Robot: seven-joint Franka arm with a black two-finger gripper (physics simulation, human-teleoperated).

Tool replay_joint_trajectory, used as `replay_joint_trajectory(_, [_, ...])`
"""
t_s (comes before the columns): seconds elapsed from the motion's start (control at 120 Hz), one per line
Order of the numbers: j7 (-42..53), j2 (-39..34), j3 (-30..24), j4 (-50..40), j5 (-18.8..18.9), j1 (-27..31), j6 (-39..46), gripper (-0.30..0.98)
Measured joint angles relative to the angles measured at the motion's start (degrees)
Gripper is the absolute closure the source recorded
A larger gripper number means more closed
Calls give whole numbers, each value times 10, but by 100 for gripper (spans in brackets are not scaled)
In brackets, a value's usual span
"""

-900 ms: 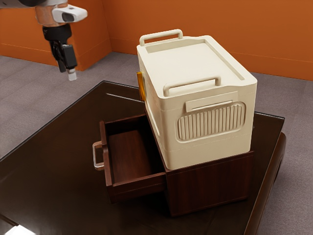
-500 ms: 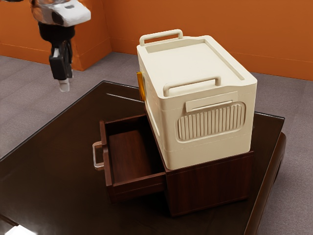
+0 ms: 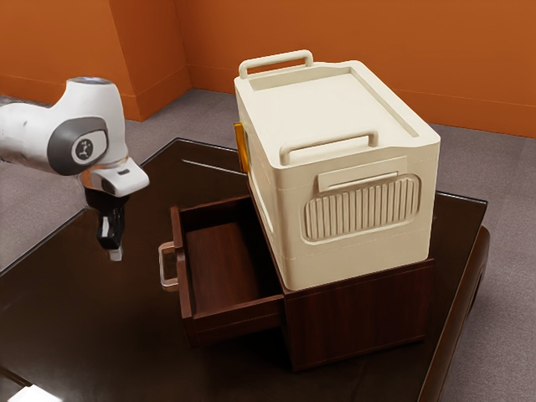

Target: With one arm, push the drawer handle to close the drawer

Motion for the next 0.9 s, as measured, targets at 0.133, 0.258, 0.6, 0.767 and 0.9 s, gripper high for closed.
replay_joint_trajectory(0.133, [11,5,-17,-11,-10,-7,53,77])
replay_joint_trajectory(0.258, [15,-23,-30,-50,-27,-9,79,78])
replay_joint_trajectory(0.6, [12,7,-55,-38,-59,-15,106,79])
replay_joint_trajectory(0.767, [1,24,-56,-14,-76,-29,112,78])
replay_joint_trajectory(0.9, [-18,30,-66,-12,-96,-37,115,79])
